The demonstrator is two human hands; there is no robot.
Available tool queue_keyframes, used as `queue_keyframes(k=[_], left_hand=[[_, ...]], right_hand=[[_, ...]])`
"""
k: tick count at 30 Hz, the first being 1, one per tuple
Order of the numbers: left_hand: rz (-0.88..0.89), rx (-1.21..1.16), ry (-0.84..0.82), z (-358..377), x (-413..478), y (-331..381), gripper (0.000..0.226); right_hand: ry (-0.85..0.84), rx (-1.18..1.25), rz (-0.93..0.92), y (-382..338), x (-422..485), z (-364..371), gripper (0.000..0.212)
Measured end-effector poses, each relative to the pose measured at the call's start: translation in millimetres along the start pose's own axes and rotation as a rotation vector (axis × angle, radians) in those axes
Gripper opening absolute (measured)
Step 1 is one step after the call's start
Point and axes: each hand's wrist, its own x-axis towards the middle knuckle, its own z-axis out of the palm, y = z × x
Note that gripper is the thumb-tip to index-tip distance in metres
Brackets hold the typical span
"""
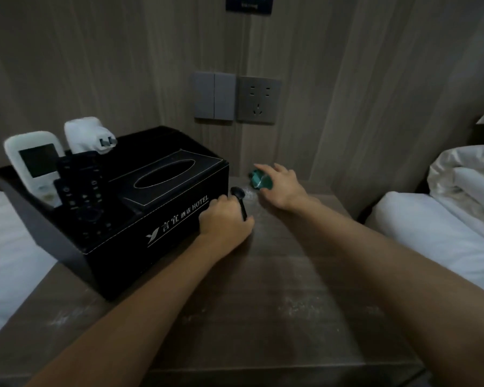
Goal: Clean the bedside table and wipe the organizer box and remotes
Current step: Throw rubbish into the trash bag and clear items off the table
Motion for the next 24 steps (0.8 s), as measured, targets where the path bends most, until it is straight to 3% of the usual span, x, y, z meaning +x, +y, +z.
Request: queue_keyframes(k=[7, 11, 18, 24], left_hand=[[-0.035, -0.011, -0.1, -11.6, -6.1, -4.6, 0.031], [-0.062, -0.032, -0.13, -17.8, -10.1, -8.1, 0.03], [-0.139, -0.332, -0.143, -44.1, -37.9, -19.0, 0.032], [-0.083, -0.555, -0.044, -88.7, -99.7, -34.4, 0.029]], right_hand=[[0.15, 0.092, 0.037, 0.4, -5.2, 7.6, 0.039], [0.265, 0.167, -0.023, -2.8, -26.3, -5.0, 0.037], [0.413, 0.291, -0.198, -21.3, -100.2, -42.3, 0.041], [0.434, 0.356, -0.31, -44.1, -186.0, -71.4, 0.04]])
